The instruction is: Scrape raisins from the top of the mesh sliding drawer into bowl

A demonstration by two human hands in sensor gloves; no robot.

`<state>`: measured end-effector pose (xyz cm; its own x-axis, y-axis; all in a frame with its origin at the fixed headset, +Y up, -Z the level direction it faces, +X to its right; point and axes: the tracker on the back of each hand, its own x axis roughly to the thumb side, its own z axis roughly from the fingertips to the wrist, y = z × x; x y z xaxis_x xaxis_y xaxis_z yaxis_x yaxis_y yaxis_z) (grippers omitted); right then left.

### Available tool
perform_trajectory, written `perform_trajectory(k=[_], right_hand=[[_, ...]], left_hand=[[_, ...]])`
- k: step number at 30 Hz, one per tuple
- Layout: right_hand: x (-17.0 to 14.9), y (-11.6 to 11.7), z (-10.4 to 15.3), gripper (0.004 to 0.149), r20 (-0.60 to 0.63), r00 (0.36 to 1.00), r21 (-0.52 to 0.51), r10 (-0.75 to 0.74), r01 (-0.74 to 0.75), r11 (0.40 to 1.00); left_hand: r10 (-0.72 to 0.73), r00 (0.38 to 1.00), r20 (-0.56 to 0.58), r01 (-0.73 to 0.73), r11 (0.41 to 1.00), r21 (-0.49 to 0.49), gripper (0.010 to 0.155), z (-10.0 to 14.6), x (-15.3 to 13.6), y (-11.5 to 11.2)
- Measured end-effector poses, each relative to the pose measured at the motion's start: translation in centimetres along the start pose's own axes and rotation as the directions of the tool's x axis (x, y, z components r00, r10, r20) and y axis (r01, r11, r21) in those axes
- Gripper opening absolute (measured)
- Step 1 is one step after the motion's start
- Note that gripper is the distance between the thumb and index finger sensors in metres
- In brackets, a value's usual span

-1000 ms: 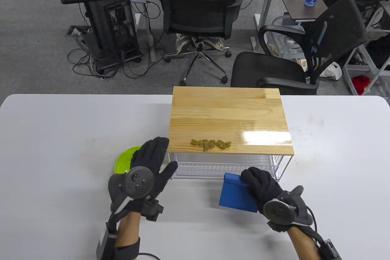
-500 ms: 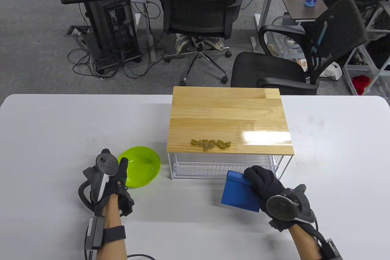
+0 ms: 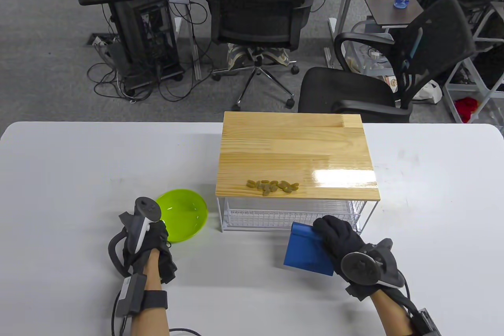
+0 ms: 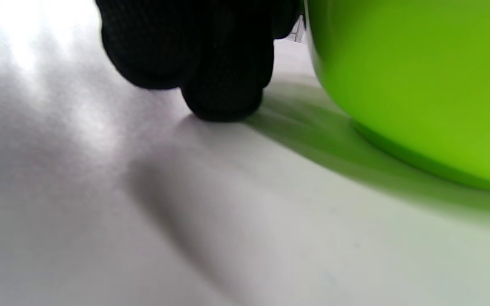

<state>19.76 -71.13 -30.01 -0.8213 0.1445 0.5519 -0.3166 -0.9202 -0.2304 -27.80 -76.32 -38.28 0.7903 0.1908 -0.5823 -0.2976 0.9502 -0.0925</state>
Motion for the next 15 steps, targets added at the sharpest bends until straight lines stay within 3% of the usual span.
perform_trajectory(k=[8,11,15], right_hand=[[-0.3,-0.2,0.1,0.058,-0.015,1.000,-0.006,-0.004,0.004,1.000],[-0.5,-0.4,0.2,0.058,-0.024,1.000,-0.017,-0.009,0.009,1.000],[-0.9,-0.9,0.3,0.058,-0.044,0.999,-0.035,-0.027,0.025,0.999]], left_hand=[[0.208,0.978,-0.001,-0.208,0.978,0.008,0.056,0.2,-0.6,0.5],[0.278,0.960,0.028,-0.279,0.960,0.034,0.055,0.7,-1.1,1.6],[0.465,0.878,0.112,-0.471,0.881,0.041,0.054,2.1,-1.8,4.5]])
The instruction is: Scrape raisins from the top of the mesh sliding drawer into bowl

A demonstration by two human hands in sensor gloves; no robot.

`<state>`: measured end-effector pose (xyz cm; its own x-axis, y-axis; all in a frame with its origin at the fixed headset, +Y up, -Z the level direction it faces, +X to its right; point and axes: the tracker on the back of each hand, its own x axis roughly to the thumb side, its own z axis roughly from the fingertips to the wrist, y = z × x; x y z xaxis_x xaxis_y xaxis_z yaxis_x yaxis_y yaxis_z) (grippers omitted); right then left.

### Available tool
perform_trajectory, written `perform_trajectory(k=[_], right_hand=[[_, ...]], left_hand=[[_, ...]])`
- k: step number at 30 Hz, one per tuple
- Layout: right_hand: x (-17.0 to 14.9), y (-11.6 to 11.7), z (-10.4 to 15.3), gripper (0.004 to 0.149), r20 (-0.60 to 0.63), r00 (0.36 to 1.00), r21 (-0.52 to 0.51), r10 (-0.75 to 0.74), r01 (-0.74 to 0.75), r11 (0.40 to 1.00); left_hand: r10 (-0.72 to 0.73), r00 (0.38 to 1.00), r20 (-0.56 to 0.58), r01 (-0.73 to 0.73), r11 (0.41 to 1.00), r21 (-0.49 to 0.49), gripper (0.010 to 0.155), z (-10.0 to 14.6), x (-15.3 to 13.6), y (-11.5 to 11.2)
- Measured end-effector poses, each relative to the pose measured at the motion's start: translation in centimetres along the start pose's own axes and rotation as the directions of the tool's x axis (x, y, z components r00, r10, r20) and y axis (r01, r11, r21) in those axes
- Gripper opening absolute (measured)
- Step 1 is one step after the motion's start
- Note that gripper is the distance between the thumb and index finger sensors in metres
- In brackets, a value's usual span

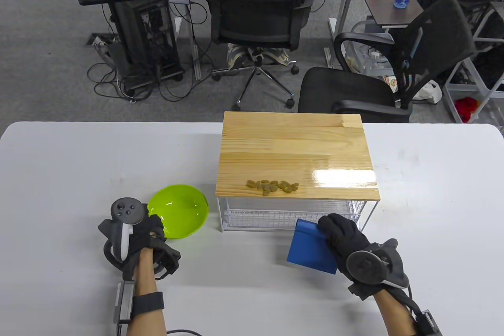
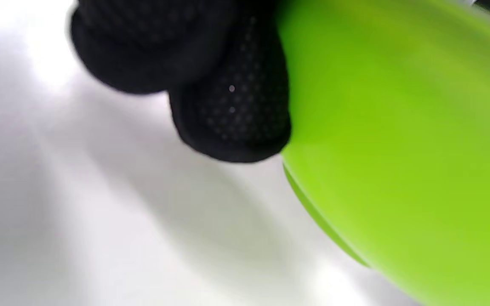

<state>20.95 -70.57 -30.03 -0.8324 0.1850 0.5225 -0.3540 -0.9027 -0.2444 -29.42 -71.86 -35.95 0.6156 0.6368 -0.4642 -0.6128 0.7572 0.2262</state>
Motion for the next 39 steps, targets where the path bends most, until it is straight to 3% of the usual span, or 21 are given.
perform_trajectory(k=[5,9,13,16,19,23,28,34,39], right_hand=[[-0.6,-0.6,0.2,0.058,-0.026,0.999,-0.027,-0.019,0.019,0.999],[-0.9,-0.8,0.3,0.058,-0.034,0.999,-0.035,-0.030,0.029,0.999],[-0.9,-0.8,0.3,0.058,-0.039,0.999,-0.030,-0.031,0.030,0.999],[-1.0,-0.8,0.3,0.058,-0.043,0.999,-0.020,-0.022,0.021,1.000],[-1.2,-1.0,0.4,0.058,-0.052,0.999,-0.014,-0.004,0.004,1.000],[-2.0,-1.0,0.6,0.058,-0.084,0.996,-0.004,0.012,-0.012,1.000],[-3.1,-1.2,0.8,0.058,-0.131,0.991,0.034,0.027,-0.023,0.999],[-4.0,-1.7,1.0,0.059,-0.160,0.986,0.066,0.053,-0.043,0.997],[-4.9,-5.3,1.3,0.058,-0.192,0.979,0.072,0.061,-0.048,0.996]], left_hand=[[0.141,0.986,0.085,-0.149,0.983,0.105,0.053,2.7,2.1,4.2],[0.179,0.962,0.206,-0.208,0.970,0.126,0.053,5.4,4.9,6.4],[0.119,0.924,0.363,-0.149,0.987,0.056,0.053,8.9,10.1,6.7],[0.071,0.889,0.452,-0.072,0.997,-0.014,0.053,11.1,13.1,5.3],[0.061,0.846,0.530,-0.003,0.994,-0.111,0.053,13.3,15.9,2.2],[0.040,0.809,0.587,0.103,0.973,-0.208,0.053,15.1,17.6,-2.0],[-0.033,0.798,0.602,0.219,0.946,-0.239,0.053,15.4,16.8,-5.9],[-0.083,0.834,0.546,0.264,0.928,-0.262,0.055,14.1,15.0,-8.6],[-0.089,0.860,0.502,0.241,0.939,-0.246,0.056,13.1,14.0,-9.0]])
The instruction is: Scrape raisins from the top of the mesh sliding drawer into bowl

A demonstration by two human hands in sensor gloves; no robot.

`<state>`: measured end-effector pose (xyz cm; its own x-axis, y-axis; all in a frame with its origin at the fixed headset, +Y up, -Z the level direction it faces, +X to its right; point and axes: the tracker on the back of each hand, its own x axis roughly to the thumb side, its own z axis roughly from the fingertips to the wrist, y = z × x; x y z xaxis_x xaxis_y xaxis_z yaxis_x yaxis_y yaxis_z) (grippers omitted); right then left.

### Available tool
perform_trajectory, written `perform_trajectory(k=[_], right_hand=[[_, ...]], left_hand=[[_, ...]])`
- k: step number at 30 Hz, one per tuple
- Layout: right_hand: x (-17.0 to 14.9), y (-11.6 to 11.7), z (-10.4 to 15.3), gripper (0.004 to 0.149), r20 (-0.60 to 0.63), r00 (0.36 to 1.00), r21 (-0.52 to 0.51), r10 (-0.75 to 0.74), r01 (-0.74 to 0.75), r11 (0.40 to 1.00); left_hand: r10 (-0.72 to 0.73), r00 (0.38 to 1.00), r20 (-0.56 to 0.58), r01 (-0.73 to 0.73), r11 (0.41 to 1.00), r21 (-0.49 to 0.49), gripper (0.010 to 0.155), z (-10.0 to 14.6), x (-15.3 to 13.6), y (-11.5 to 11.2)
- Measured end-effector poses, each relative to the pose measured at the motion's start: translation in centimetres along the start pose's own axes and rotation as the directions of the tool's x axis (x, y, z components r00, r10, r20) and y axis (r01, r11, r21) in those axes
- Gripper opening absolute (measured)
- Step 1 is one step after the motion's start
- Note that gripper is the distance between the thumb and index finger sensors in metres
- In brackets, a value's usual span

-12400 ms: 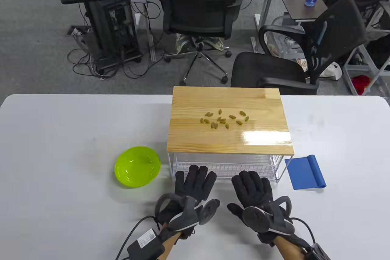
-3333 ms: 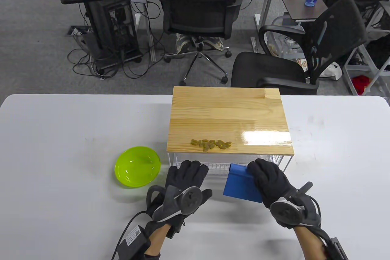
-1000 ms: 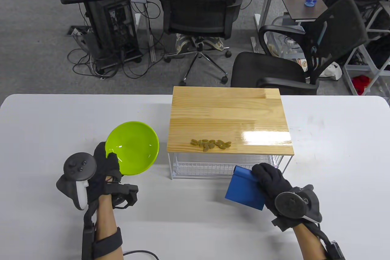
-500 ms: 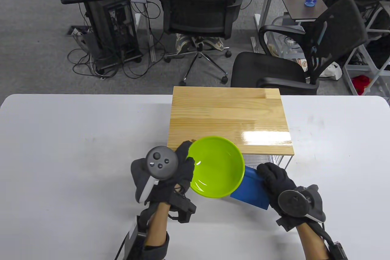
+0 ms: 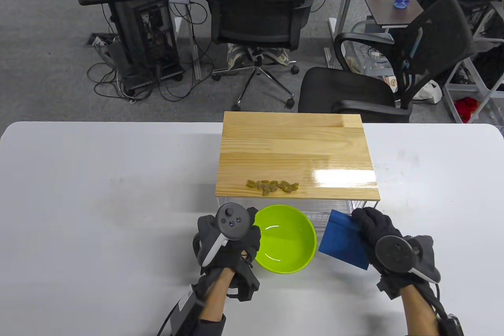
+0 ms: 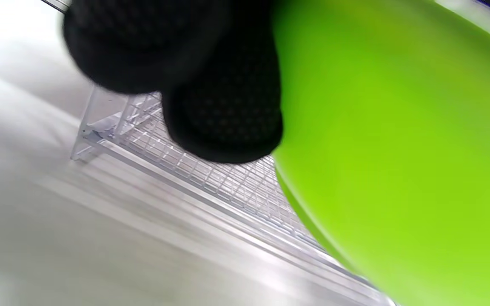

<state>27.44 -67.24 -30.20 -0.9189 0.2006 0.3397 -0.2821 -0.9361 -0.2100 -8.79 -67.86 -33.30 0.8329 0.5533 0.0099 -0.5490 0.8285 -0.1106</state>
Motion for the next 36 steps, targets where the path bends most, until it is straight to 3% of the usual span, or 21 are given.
perform_trajectory(k=[4,7,12,17,21,30,36], right_hand=[[-0.7,-3.4,0.3,0.058,0.014,0.985,-0.103,-0.174,0.174,0.979],[0.3,-5.3,-0.9,0.058,0.047,0.965,-0.222,-0.258,0.262,0.939],[4.3,-6.8,-5.6,0.058,-0.073,0.996,-0.318,-0.058,0.032,0.948],[7.4,-5.8,-11.0,0.058,-0.169,0.980,-0.259,0.105,-0.147,0.955],[8.3,-4.7,-13.4,0.057,-0.212,0.957,-0.160,0.197,-0.233,0.959],[9.7,-4.4,-14.2,0.057,-0.130,0.986,-0.088,0.102,-0.114,0.990],[10.7,-4.2,-13.8,0.057,-0.085,0.991,-0.090,0.106,-0.113,0.990]], left_hand=[[0.069,0.997,-0.035,-0.068,0.997,0.029,0.057,-0.1,-0.7,-0.1],[0.088,0.995,-0.049,-0.086,0.995,0.047,0.058,-0.2,-0.7,-0.1],[0.124,0.990,-0.073,-0.118,0.990,0.074,0.059,-0.3,-1.1,-0.3],[0.162,0.984,-0.079,-0.156,0.985,0.080,0.059,-0.2,-1.4,-0.4],[0.180,0.980,-0.080,-0.173,0.981,0.093,0.059,-0.2,-1.4,-0.5],[0.221,0.972,-0.085,-0.212,0.972,0.101,0.060,-0.3,-1.8,-0.1],[0.227,0.971,-0.077,-0.219,0.971,0.100,0.059,-0.3,-1.8,-0.1]])
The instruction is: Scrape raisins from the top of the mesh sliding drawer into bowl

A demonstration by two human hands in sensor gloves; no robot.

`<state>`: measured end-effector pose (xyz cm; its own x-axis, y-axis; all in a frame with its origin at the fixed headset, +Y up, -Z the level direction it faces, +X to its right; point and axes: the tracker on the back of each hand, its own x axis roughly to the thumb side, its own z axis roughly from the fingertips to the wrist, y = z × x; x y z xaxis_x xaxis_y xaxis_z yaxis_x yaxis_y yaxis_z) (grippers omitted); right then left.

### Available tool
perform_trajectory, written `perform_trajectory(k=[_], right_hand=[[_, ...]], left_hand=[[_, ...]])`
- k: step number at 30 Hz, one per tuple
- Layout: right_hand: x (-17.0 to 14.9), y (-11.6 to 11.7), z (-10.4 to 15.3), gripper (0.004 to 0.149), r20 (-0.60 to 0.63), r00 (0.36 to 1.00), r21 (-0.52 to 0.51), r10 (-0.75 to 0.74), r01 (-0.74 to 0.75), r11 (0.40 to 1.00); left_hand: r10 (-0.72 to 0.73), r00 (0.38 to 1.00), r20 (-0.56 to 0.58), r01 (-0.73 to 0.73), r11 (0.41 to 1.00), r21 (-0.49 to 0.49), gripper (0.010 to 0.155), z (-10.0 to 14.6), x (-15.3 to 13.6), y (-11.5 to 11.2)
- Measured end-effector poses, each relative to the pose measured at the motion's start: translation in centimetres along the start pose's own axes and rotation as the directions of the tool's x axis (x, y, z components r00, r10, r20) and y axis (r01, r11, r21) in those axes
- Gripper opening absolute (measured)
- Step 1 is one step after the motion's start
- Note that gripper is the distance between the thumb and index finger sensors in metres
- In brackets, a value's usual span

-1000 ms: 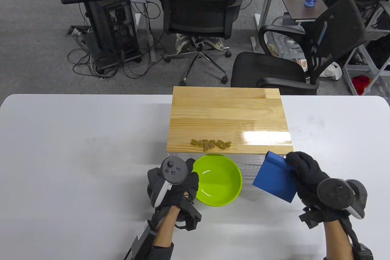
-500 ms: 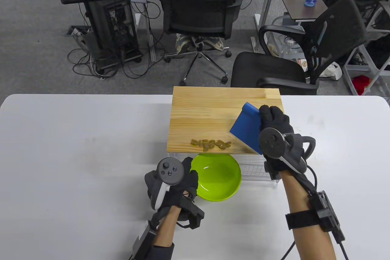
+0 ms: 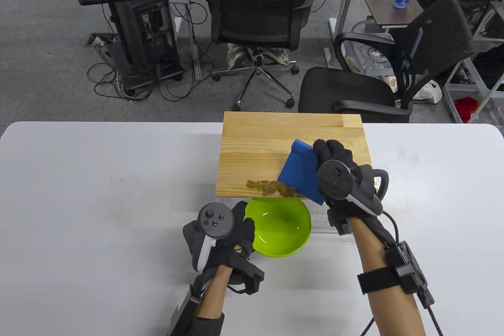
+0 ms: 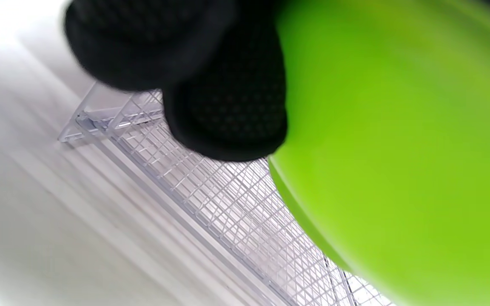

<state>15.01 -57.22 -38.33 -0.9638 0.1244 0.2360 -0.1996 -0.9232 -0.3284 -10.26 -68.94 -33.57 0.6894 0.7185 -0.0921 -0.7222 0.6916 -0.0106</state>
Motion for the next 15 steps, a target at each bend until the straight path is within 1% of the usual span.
perform_trajectory(k=[6,9,15], right_hand=[[0.3,0.1,0.6,0.057,0.039,0.999,-0.015,-0.022,0.022,1.000],[0.3,0.1,0.9,0.057,0.072,0.996,-0.012,-0.043,0.044,0.999],[0.5,0.0,1.7,0.057,0.134,0.990,-0.039,-0.052,0.057,0.998]], left_hand=[[0.007,1.000,0.001,-0.007,1.000,-0.003,0.059,0.0,-0.2,0.3],[0.010,1.000,0.000,-0.010,1.000,0.004,0.059,-0.1,-0.3,0.5],[0.009,1.000,0.000,-0.009,1.000,0.001,0.059,-0.2,-0.5,0.8]])
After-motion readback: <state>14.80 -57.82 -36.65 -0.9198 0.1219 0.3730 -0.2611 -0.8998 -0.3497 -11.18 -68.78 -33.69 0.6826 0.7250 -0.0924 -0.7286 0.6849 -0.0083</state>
